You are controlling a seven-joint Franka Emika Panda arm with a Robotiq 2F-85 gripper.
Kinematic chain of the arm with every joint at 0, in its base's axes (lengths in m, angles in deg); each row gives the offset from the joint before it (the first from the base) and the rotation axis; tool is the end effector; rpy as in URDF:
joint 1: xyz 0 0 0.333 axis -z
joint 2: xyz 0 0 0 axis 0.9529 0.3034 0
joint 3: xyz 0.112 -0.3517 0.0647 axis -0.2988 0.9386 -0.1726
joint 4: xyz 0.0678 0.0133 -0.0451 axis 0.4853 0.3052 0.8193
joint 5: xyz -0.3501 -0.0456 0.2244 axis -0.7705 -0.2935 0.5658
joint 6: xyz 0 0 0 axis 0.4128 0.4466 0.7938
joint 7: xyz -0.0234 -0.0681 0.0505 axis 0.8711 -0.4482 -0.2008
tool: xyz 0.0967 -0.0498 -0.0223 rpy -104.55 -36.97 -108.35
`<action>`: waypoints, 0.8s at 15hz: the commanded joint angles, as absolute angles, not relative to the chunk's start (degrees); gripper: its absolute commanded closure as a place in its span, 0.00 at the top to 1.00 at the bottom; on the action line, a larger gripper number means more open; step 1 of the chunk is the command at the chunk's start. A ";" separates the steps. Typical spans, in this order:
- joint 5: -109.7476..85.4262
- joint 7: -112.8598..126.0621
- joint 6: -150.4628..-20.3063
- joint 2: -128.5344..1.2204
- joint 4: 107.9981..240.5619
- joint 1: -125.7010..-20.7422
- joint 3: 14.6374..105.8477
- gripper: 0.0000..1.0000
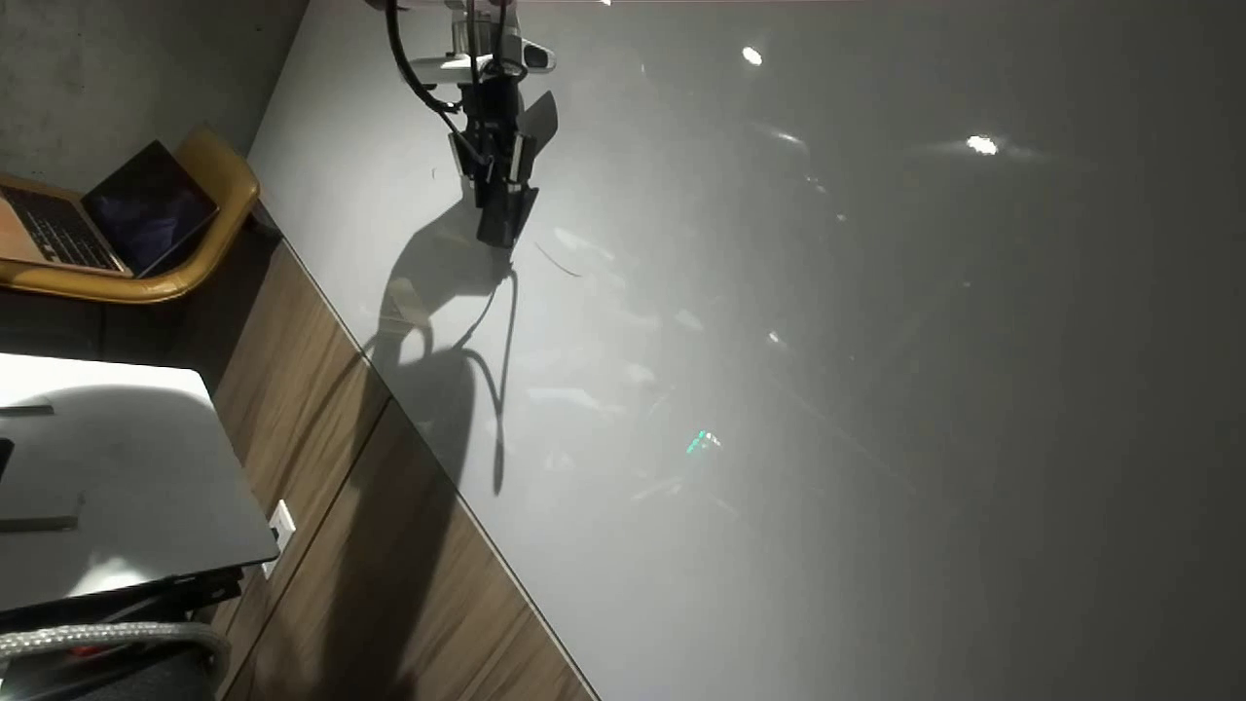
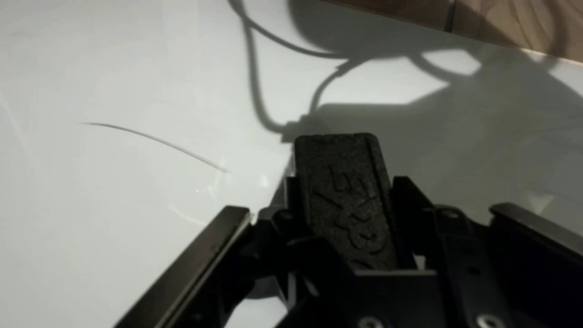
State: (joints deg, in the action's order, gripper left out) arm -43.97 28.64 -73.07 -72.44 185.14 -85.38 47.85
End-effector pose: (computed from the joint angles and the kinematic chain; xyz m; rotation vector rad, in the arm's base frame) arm 0.6207 0.2103 0.5403 2.6815 0.2496 0.5393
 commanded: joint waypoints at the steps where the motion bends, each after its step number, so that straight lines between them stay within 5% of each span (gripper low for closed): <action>1: -46.66 24.98 -77.18 -73.88 187.17 -81.56 51.64 0.27; 12: -46.53 22.47 -83.46 -79.87 194.08 -74.20 55.74 0.27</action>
State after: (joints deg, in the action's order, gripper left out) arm -45.08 21.77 -80.49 -79.26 193.69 -74.43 55.98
